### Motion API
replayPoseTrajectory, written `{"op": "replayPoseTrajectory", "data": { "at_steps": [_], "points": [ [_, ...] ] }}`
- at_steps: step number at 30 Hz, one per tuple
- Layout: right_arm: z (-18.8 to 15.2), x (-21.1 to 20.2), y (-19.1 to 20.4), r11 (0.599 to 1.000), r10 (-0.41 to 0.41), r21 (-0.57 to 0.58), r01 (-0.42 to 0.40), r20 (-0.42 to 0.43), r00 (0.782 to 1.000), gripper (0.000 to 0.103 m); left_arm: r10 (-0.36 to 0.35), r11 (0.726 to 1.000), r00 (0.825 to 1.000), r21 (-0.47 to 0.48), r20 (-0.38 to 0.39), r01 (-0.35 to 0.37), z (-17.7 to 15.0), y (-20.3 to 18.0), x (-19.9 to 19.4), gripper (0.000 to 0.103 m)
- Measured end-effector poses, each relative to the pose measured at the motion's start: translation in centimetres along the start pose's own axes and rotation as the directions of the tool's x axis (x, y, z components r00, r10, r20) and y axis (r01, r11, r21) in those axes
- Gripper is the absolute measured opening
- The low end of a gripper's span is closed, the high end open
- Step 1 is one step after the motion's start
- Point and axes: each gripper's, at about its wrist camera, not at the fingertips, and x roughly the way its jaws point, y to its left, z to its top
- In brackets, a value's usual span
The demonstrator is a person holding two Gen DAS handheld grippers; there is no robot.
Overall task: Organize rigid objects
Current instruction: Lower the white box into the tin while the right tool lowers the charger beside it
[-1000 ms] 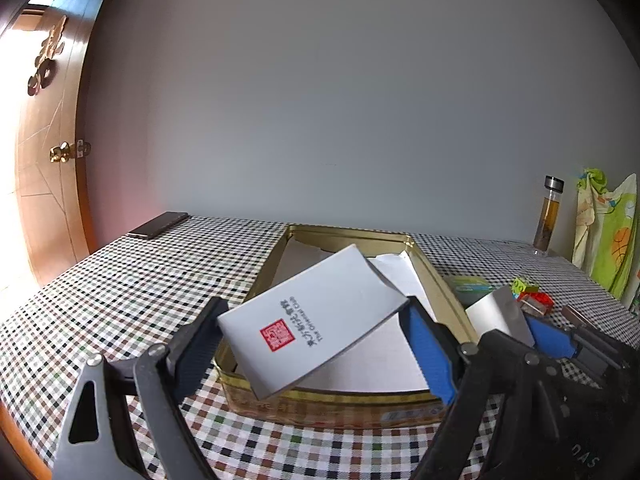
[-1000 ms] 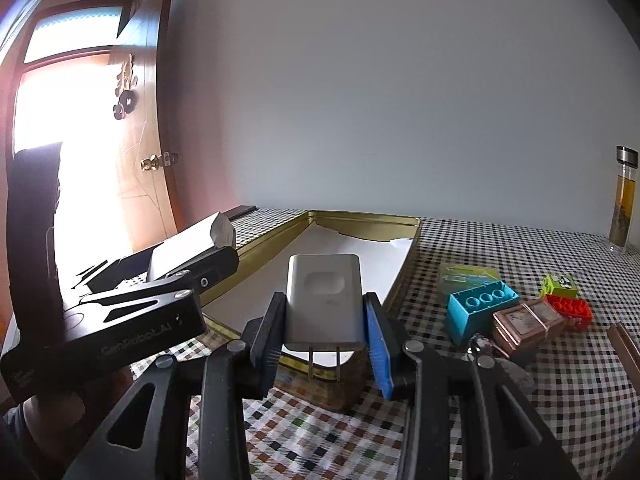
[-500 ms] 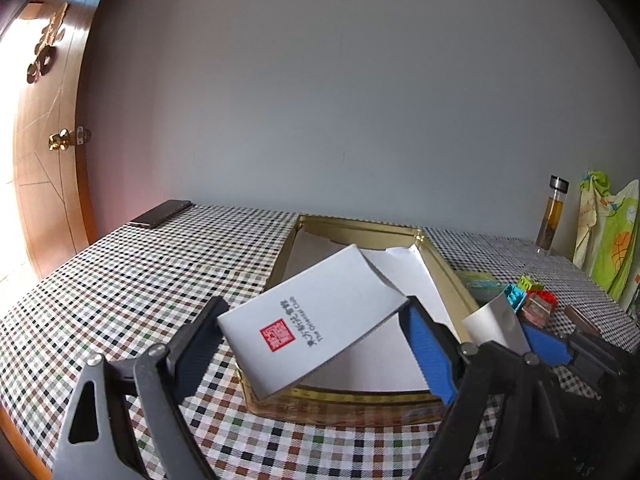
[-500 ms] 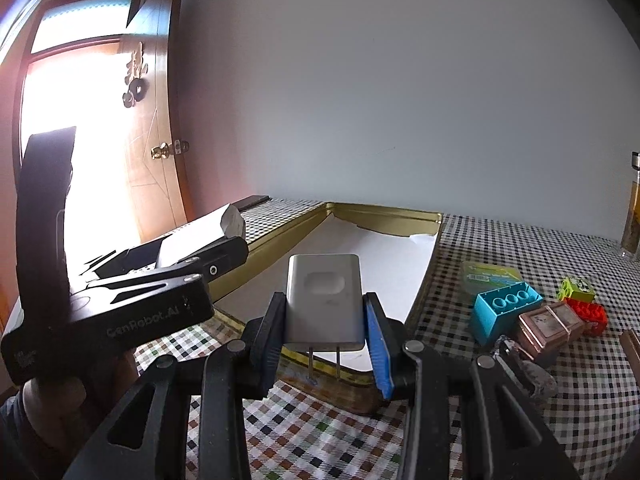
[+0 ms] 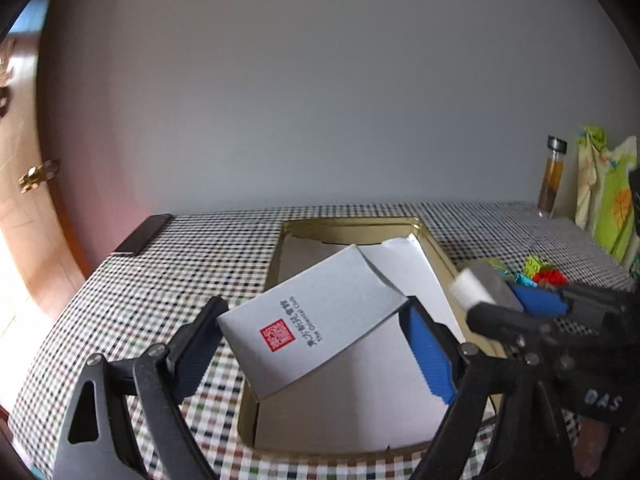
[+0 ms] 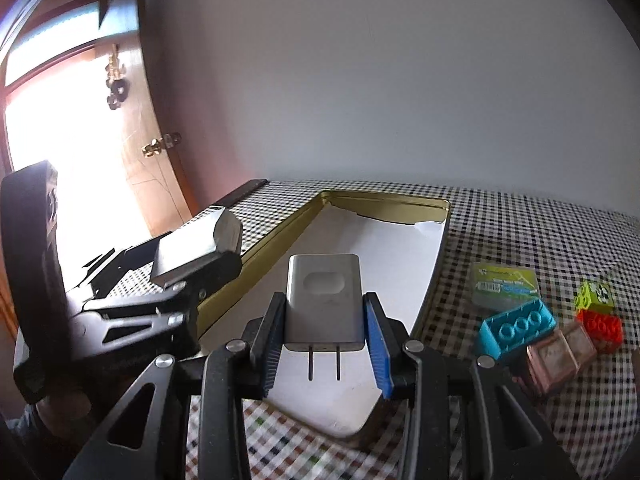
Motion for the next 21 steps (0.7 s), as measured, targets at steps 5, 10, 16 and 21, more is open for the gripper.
{"op": "replayPoseTrajectory", "data": {
  "at_steps": [5, 10, 16, 21],
  "points": [
    [2.1, 2.6, -1.2, 1.0, -0.023, 0.007, 0.023, -0.065, 0.998, 0.041, 0.017, 0.999, 0.997, 0.045, -0.073, -0.014, 1.9, -0.4, 2.7, 0.088],
    [3.5, 5.3, -2.3, 0.999, -0.031, 0.028, 0.034, -0.116, 0.993, 0.041, -0.006, 0.999, 0.982, 0.035, -0.191, 0.012, 2.8, 0.2, 6.2, 0.088],
    [4.3, 7.8, -2.9, 0.998, -0.057, 0.017, 0.061, -0.178, 0.982, 0.041, 0.002, 0.998, 0.954, 0.061, -0.298, 0.017, 3.2, -0.2, 9.2, 0.088],
    [4.3, 9.3, -3.1, 0.997, -0.076, -0.008, 0.076, -0.213, 0.974, 0.041, 0.024, 0.995, 0.945, 0.096, -0.326, 0.007, 3.2, -1.0, 10.6, 0.088]
  ]
}}
